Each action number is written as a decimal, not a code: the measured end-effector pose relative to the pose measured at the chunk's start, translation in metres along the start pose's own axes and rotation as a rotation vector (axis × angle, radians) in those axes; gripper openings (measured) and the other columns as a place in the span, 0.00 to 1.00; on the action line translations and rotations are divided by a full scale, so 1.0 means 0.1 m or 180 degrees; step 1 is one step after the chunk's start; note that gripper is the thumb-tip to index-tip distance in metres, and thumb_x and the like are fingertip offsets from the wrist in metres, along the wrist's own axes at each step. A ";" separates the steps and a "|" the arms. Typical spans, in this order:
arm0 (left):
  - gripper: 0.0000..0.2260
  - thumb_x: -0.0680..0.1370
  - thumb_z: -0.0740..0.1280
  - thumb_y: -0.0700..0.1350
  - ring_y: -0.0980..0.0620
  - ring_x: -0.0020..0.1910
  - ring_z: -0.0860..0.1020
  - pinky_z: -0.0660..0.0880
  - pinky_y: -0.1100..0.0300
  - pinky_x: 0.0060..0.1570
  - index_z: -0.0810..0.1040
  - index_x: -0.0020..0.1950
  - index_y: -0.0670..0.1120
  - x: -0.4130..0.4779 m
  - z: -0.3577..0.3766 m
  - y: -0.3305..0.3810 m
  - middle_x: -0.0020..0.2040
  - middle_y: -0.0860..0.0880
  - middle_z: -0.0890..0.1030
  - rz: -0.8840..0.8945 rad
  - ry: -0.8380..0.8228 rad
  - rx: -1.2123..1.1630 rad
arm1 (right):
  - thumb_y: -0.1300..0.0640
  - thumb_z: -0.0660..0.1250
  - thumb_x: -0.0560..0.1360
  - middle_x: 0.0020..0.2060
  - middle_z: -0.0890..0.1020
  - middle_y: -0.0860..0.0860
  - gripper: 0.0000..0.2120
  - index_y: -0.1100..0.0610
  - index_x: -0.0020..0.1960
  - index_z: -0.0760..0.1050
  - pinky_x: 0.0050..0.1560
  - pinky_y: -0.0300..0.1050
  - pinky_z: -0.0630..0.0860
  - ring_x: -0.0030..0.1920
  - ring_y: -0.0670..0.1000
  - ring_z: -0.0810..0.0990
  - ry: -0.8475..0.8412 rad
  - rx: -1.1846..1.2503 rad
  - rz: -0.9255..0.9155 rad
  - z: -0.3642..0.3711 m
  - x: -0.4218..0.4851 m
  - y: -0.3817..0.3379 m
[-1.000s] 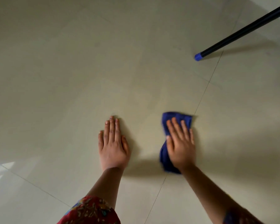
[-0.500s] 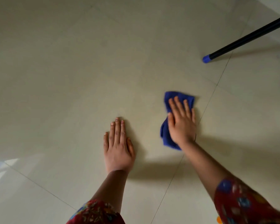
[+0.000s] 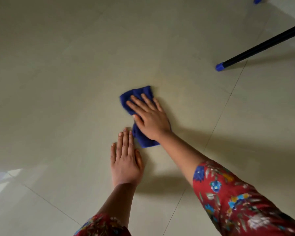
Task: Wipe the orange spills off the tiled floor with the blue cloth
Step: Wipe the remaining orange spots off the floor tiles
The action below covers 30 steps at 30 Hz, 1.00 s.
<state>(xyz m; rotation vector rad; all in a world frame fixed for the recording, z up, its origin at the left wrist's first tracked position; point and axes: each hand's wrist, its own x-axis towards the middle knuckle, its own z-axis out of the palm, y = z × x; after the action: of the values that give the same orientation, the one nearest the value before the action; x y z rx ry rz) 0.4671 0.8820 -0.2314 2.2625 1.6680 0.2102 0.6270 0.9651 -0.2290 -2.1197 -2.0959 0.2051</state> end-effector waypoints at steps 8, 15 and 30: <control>0.27 0.80 0.49 0.48 0.52 0.78 0.50 0.47 0.53 0.76 0.53 0.79 0.45 0.03 0.00 0.00 0.80 0.50 0.52 -0.0032 -0.0093 -0.0024 | 0.44 0.46 0.79 0.77 0.62 0.45 0.27 0.46 0.77 0.61 0.75 0.60 0.52 0.77 0.54 0.57 0.0419 -0.0163 0.2479 -0.16 -0.98 0.79; 0.27 0.79 0.50 0.47 0.51 0.78 0.53 0.49 0.52 0.75 0.55 0.79 0.45 0.02 0.00 -0.01 0.79 0.49 0.53 -0.0030 -0.0087 -0.0033 | 0.48 0.54 0.81 0.77 0.60 0.43 0.24 0.44 0.76 0.61 0.76 0.57 0.53 0.78 0.52 0.57 -0.0002 -0.0054 0.0436 -0.07 -1.67 -0.16; 0.28 0.78 0.49 0.49 0.50 0.78 0.49 0.46 0.50 0.75 0.52 0.79 0.45 0.02 -0.05 0.00 0.80 0.49 0.51 0.0052 -0.0209 -0.0113 | 0.45 0.54 0.79 0.78 0.58 0.44 0.28 0.46 0.78 0.56 0.75 0.60 0.49 0.79 0.55 0.51 -0.0297 -0.0158 0.1018 -0.02 -2.58 -0.49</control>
<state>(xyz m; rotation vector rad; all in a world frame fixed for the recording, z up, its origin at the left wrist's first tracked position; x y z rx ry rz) 0.4662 0.8851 -0.2267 2.2332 1.6008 0.1664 0.5762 0.7075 -0.2193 -2.5128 -1.8119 0.2966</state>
